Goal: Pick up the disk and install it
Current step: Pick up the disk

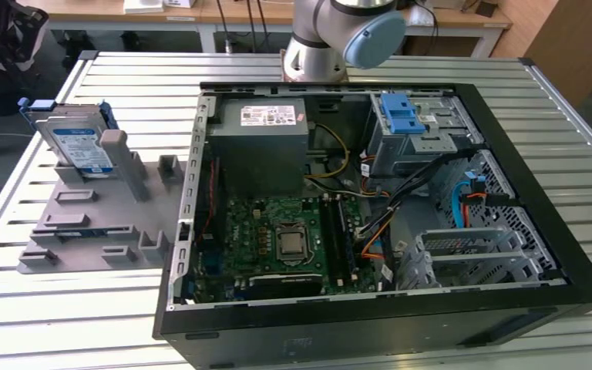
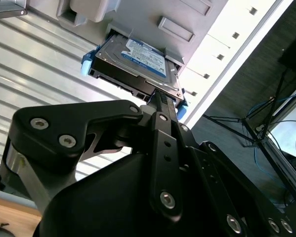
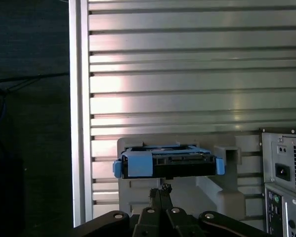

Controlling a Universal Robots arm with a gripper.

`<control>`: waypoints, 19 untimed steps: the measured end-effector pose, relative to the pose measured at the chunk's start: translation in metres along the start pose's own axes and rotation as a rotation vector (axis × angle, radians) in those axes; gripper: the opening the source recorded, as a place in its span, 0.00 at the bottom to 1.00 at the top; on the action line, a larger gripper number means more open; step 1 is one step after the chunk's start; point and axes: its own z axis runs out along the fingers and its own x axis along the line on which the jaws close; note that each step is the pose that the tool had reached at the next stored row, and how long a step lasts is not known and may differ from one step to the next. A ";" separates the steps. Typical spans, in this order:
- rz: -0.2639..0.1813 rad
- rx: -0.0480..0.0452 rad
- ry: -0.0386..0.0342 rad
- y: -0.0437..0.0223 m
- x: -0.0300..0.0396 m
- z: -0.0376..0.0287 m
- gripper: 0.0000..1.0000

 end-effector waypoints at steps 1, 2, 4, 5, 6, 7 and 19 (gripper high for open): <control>-0.013 -0.0002 0.0005 0.0000 0.0000 0.0000 0.11; -0.020 -0.0002 0.0009 0.0000 0.0000 0.0000 0.11; -0.040 -0.0004 0.0019 0.0000 0.0001 -0.0001 0.11; -0.050 -0.0005 0.0022 0.0000 0.0001 0.0000 0.11; -0.060 -0.0006 0.0026 0.0000 0.0001 0.0000 0.11; -0.070 -0.0007 0.0031 0.0000 0.0001 0.0000 0.11; -0.185 0.0032 0.0081 -0.0001 0.0000 0.0000 0.11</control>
